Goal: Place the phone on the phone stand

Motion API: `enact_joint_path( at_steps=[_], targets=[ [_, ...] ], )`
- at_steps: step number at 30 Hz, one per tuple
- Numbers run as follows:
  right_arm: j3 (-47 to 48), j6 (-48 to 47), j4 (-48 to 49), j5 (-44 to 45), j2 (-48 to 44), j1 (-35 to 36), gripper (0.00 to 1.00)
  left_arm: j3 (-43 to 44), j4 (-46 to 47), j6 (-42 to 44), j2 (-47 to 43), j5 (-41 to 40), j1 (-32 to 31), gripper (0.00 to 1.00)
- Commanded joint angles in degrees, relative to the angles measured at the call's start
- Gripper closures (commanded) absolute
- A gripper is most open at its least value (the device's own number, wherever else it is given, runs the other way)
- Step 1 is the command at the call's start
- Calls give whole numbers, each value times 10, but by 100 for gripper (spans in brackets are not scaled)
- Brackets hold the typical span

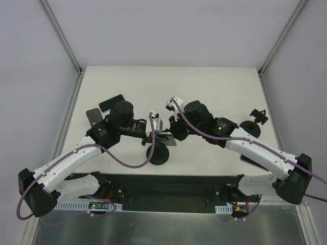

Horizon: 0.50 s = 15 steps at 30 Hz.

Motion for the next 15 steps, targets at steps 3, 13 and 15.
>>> enact_joint_path(
  at_steps=[3, 13, 15],
  targets=[
    [-13, 59, 30, 164, -74, 25, 99, 16, 44, -55, -18, -222, 9, 100],
    [6, 230, 55, 754, -18, 280, 100, 2, 81, -81, 23, -551, 6, 100],
    [16, 248, 73, 789, 3, 308, 99, 1, 82, -89, 24, -576, 6, 100]
  ],
)
